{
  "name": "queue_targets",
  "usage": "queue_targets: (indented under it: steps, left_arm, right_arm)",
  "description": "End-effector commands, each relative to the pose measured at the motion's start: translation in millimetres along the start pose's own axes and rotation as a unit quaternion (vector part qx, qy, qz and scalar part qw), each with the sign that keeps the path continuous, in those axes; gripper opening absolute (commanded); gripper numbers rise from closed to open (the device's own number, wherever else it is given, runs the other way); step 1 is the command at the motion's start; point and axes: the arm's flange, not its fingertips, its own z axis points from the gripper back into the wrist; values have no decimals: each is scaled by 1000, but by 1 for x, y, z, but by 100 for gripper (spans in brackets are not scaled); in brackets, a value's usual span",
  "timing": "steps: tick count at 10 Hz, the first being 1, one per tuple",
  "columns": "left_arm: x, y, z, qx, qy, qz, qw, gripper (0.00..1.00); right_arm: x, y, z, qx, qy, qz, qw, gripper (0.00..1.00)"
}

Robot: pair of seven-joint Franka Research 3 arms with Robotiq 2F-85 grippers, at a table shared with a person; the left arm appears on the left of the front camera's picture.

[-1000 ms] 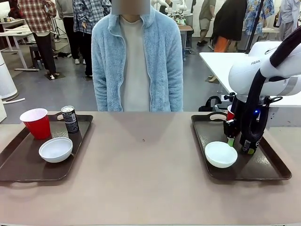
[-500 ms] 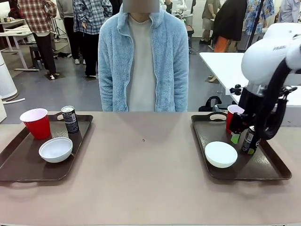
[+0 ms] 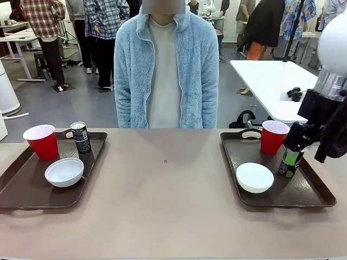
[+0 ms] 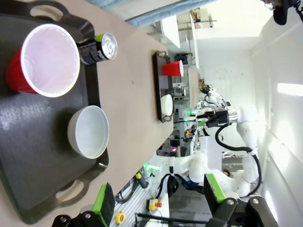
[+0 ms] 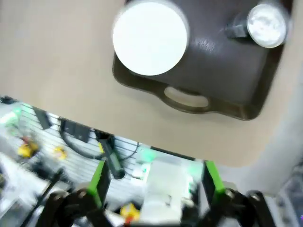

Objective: Prepare tableware on both trays.
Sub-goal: Pick up a Picnic Bowl from the table and place it on a Handle tray.

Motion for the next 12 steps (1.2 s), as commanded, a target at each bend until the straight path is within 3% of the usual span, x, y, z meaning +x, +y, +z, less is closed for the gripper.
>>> queue_targets:
  steps: [1,12]
  left_arm:
    - [-1,-2,2,-3,1,-2,1000,100]
    - [-1,-2,2,-3,1,-2,1000,100]
  right_arm:
    - [0,12,-4,-17,12,49,999,100]
    - [0,12,-4,-17,12,49,999,100]
